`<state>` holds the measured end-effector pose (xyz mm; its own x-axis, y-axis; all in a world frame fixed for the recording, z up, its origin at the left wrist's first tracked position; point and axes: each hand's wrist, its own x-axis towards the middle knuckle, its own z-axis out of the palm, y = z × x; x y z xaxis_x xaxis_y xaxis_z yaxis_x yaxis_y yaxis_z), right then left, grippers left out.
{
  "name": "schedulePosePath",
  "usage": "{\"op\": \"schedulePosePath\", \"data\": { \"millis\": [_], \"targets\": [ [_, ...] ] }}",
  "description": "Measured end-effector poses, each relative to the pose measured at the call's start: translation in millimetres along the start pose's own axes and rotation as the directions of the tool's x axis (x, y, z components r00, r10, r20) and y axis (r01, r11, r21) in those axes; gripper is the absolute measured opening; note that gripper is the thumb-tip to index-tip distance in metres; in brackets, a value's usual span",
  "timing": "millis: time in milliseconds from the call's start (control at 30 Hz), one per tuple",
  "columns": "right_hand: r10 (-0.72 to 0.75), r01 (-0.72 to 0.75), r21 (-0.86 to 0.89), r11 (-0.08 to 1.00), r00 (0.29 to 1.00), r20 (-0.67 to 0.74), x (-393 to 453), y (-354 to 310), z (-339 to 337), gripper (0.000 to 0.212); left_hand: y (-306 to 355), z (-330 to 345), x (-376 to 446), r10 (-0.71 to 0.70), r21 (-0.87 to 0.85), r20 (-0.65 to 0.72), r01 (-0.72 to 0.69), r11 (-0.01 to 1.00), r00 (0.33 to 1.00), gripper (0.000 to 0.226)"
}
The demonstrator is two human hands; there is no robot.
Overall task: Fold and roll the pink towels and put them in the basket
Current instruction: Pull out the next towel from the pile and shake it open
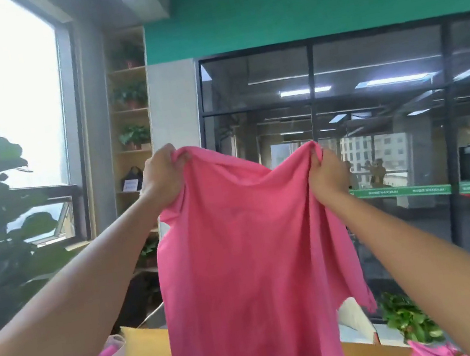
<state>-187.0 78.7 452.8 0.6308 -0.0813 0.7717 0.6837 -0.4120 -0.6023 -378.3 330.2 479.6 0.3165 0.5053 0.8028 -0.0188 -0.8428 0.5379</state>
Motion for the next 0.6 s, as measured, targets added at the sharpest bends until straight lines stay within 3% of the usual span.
{"op": "schedulePosePath", "data": {
  "millis": [100, 233, 433, 500, 567, 600],
  "targets": [
    [-0.049, 0.045, 0.169, 0.985, 0.999, 0.020, 3.8, -44.7, -14.9, 0.040, 38.3, -12.7, 0.2, 0.043, -0.225, -0.035, -0.050, 0.973, 0.998, 0.038],
    [-0.082, 0.098, 0.357, 0.929, 0.995, -0.061, 16.1, -108.2, -48.1, 0.051, 93.3, -38.9, 4.3, 0.037, -0.531, -0.051, -0.058, 0.845, 0.998, 0.029],
    [-0.035, 0.140, 0.488, 0.862, 0.975, -0.219, 49.6, -167.1, -93.8, 0.053, 156.3, -67.8, 16.3, 0.114, -0.679, -0.123, -0.167, 0.715, 0.986, 0.025],
    [-0.074, 0.137, 0.462, 0.876, 0.985, -0.153, 44.6, -166.1, -94.7, 0.053, 155.4, -61.3, 10.6, 0.106, -0.674, -0.111, -0.153, 0.723, 0.988, 0.028],
    [-0.166, 0.129, 0.346, 0.929, 0.983, 0.078, 22.3, -150.6, -74.1, 0.053, 138.9, -38.6, -6.4, 0.103, -0.652, 0.034, -0.056, 0.756, 0.994, 0.031],
    [-0.221, 0.159, 0.261, 0.952, 0.947, 0.232, 4.9, -135.8, -58.2, 0.052, 125.4, -22.7, -20.2, 0.128, -0.586, 0.150, -0.017, 0.810, 0.980, 0.035]
  ]
}}
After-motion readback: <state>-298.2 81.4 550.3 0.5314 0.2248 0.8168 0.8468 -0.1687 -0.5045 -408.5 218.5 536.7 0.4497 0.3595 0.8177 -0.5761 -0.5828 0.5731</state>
